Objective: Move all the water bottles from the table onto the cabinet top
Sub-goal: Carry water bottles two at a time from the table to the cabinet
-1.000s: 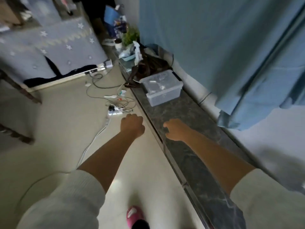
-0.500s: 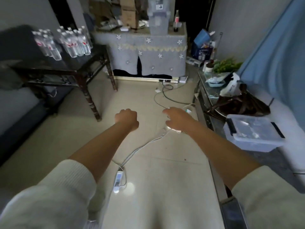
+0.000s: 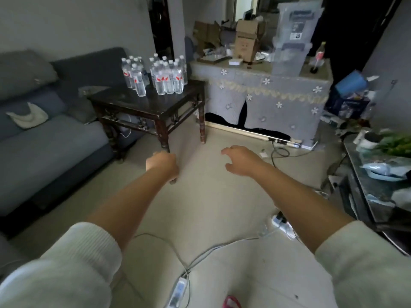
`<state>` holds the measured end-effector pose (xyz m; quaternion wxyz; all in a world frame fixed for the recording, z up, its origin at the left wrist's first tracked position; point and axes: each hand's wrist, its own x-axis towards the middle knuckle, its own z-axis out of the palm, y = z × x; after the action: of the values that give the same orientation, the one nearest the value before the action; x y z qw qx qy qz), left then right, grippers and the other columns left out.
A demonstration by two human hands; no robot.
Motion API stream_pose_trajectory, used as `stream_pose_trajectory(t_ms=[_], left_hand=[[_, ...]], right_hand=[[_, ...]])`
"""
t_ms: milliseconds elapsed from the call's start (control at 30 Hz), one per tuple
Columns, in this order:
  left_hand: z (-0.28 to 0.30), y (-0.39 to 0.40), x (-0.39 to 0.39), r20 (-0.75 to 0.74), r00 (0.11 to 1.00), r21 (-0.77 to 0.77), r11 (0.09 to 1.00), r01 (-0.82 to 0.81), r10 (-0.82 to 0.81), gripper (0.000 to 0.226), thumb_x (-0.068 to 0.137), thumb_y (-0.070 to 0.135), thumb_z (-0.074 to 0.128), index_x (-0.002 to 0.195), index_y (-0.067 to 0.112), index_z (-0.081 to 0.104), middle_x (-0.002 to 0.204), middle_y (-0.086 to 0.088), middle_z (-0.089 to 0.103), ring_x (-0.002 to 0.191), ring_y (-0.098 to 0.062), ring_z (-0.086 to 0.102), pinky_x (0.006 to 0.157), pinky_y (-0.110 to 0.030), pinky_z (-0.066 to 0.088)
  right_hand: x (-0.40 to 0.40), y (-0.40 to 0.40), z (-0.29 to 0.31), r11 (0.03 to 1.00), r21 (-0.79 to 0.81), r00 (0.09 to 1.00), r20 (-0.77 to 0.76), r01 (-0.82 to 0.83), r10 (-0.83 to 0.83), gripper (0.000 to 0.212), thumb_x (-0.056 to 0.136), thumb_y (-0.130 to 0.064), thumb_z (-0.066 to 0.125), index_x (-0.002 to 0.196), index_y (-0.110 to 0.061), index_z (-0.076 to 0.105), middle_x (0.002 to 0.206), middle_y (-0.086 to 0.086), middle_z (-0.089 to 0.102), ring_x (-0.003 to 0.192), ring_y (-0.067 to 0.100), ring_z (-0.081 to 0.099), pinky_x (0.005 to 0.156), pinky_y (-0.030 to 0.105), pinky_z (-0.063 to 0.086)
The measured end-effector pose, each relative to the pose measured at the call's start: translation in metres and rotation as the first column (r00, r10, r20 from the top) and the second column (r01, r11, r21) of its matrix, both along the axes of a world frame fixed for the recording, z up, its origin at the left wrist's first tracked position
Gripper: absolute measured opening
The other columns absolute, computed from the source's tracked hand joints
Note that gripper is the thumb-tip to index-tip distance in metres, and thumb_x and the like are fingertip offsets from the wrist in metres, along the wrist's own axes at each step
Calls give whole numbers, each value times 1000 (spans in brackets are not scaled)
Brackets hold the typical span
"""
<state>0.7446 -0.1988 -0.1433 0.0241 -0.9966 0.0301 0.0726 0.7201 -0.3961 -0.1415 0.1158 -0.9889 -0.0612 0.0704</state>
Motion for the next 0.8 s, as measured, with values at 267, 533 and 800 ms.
stream_pose_trajectory(t_ms=[267, 533, 800], left_hand=[[23, -4, 158, 31, 989, -16, 989, -147, 148, 34, 92, 19, 43, 122, 9, 57, 126, -13, 55, 122, -31, 47, 95, -39, 45], [16, 14, 297, 11, 974, 8, 974, -226, 226, 34, 92, 17, 42, 123, 10, 54, 129, -12, 52, 123, -30, 45, 97, -39, 44], [30, 37, 482, 51, 986, -51, 986, -159, 162, 36, 91, 23, 46, 124, 10, 54, 130, -14, 50, 124, -33, 45, 99, -42, 44]], right_hand=[[198, -15, 19, 992, -28, 991, 50, -126, 127, 42, 90, -17, 51, 131, -12, 48, 132, 16, 50, 120, 34, 49, 99, 37, 45], [355, -3, 10, 982, -27, 979, 70, -188, 190, 34, 88, -16, 51, 121, -9, 54, 125, 17, 53, 116, 34, 53, 93, 36, 46], [531, 21, 27, 983, -34, 981, 73, -180, 182, 33, 89, -11, 50, 121, -6, 53, 123, 19, 52, 115, 35, 52, 90, 37, 49]])
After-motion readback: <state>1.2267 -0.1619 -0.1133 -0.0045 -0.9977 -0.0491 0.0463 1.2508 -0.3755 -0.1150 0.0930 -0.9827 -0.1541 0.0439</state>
